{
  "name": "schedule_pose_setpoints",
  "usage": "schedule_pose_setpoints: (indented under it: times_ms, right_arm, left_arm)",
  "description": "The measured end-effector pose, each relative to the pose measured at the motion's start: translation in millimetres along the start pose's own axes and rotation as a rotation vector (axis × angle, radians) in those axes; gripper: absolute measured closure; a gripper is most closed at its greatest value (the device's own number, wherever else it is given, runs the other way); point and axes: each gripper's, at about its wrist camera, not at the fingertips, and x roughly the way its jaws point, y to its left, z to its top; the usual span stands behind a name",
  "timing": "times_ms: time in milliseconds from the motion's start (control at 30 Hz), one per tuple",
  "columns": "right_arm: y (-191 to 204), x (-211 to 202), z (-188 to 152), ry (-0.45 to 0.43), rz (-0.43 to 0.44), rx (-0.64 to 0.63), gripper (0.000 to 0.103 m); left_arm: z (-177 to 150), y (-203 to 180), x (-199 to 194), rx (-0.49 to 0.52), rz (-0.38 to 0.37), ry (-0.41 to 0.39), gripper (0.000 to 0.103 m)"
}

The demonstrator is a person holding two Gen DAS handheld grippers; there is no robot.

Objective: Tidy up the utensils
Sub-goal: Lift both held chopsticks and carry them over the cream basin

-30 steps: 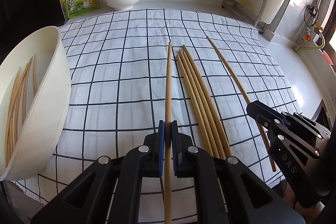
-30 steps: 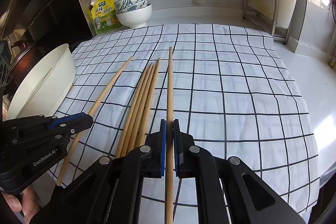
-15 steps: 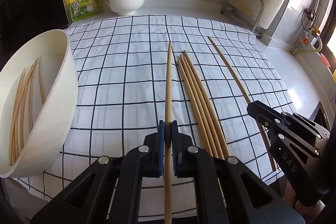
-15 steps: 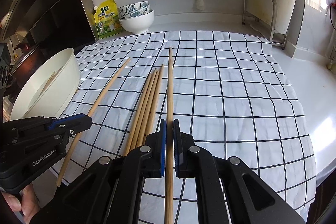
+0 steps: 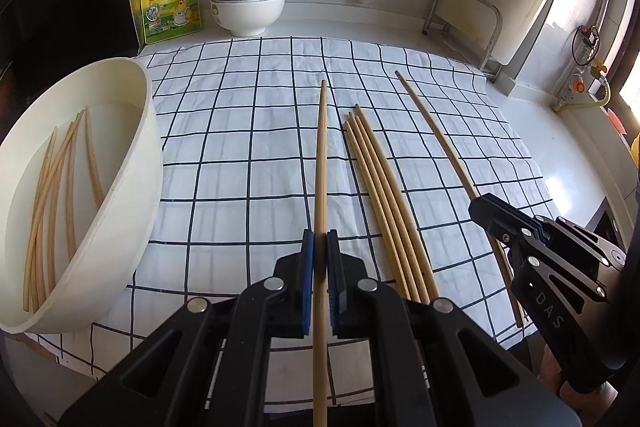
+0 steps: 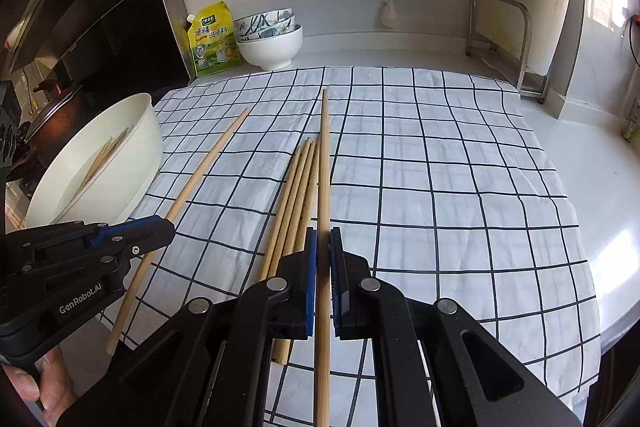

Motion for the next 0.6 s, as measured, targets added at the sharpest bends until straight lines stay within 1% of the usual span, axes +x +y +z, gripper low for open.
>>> schedule_pose_setpoints:
  times_ms: [600]
  right_arm:
    - [13,1,2,0.001,0.005,-0.022,0.097]
  left_arm:
    - [0,13,-7,-0.026,-0.001,-0.017,0.096]
